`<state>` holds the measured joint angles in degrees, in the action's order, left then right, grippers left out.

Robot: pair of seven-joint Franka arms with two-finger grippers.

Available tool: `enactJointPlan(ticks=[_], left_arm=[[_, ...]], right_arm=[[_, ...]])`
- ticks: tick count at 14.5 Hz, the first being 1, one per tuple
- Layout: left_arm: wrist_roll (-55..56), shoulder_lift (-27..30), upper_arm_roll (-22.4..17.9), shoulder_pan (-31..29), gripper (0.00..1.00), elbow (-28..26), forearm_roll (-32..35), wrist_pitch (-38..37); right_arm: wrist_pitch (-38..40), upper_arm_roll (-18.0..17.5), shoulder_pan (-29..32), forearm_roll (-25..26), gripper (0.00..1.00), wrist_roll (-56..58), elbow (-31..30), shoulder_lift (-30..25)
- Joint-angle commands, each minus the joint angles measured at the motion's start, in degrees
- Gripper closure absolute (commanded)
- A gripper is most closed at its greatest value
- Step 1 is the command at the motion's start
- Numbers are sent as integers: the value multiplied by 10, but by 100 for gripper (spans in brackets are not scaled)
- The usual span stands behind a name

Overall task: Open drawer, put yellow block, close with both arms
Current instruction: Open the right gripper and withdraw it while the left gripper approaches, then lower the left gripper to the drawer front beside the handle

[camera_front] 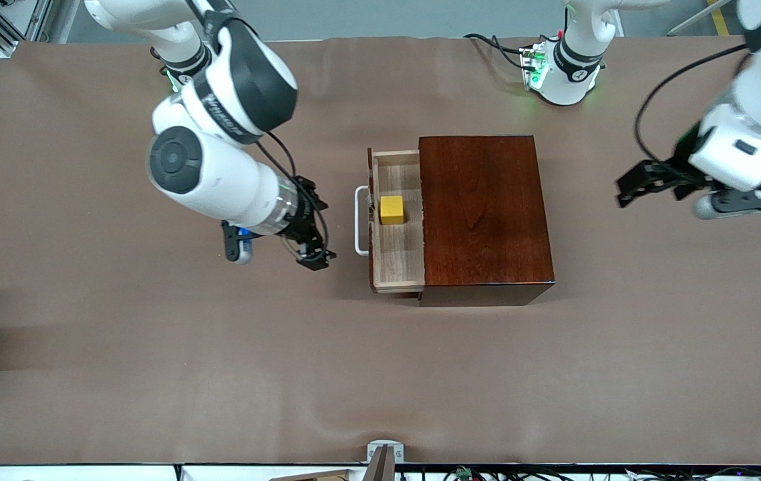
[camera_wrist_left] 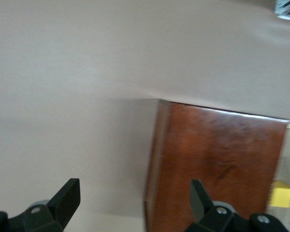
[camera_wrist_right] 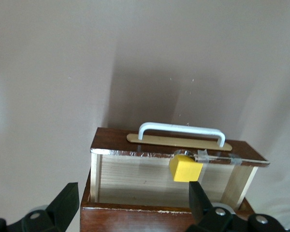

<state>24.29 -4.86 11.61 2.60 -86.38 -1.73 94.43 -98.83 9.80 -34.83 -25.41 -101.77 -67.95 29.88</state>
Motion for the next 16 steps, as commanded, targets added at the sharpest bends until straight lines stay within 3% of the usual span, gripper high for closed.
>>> enactJointPlan(ticks=[1,4,8,12,16], left_arm=[[116,-44,30,37,0,38,-8,-7],[238,-84,32,113,0,56,1,18],[392,-152,29,208,0,131,1,91],[506,-213,22,293,0,141,3,244],[549,-266,-33,374,0,142,15,306]], right_arm=[[39,-9,36,5,0,51,12,-18],[88,-8,70,5,0,116,40,-20],[121,-7,100,9,0,197,40,-33],[160,-6,150,11,0,316,41,-47],[197,-6,209,26,0,475,41,-60]])
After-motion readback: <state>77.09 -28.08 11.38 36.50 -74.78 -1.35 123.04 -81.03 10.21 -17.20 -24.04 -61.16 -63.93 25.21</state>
